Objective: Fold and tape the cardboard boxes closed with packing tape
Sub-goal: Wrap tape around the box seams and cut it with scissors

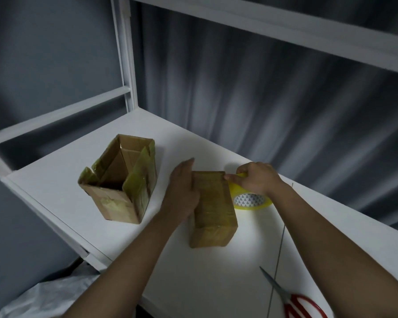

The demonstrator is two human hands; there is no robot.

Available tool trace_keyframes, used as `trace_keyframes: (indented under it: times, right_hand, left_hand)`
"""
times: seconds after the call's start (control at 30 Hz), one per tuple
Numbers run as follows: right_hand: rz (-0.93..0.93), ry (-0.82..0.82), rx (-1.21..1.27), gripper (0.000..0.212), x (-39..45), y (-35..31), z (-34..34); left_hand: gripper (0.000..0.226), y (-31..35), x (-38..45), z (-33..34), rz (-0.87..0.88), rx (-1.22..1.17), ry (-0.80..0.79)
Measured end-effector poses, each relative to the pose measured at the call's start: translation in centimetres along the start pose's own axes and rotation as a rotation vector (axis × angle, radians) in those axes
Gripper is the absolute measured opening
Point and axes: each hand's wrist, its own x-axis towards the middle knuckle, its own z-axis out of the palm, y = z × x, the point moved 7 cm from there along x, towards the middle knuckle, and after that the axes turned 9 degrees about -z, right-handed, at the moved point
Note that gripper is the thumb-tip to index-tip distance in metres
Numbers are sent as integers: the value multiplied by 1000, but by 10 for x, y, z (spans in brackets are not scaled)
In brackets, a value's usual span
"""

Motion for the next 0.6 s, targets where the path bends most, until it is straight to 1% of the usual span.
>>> trace_keyframes:
  times: [0.07, 0.1, 0.17, 0.2, 0.23, 0.27, 0.33, 0.37, 0.4, 0.47, 0.53, 0.6]
  right_hand:
    - [-1, 6, -5, 63, -2, -1, -1]
    - [0, 8, -7, 62, -3, -2, -1]
    - [-6, 1, -5, 60, -3, -2, 1]
    - [-5, 2, 33, 59, -3, 1, 2]
    - [23, 7, 144, 58, -4, 10, 5]
    - [60, 17, 321, 61, -7, 20, 8]
    - [136, 54, 675, 69, -18, 39, 13]
    - [153, 58, 760, 71, -22, 43, 15]
    - [151, 69, 784, 72, -24, 44, 15]
    - [133, 116, 718, 71, -26, 39, 11]
    - [110, 149, 608, 68, -26, 34, 2]
    - [99, 146, 517, 63, -30, 30, -9]
  left_hand:
    - [53, 21, -2, 26, 43, 153, -231]
    - [58, 21, -4, 37, 50, 274, -296]
    - [76, 13, -4, 47, 52, 468, -297]
    - [88, 9, -3, 48, 46, 514, -285]
    - [97, 7, -2, 48, 36, 530, -290]
    - [104, 6, -2, 48, 26, 532, -308]
    - [112, 7, -4, 48, 12, 514, -334]
    - [114, 10, -5, 47, 8, 490, -338]
    - [115, 10, -5, 46, 2, 454, -332]
    - [113, 9, -5, 45, -17, 386, -296]
    - [106, 11, -8, 41, -20, 360, -242]
    - [95, 16, -12, 39, -23, 328, -216]
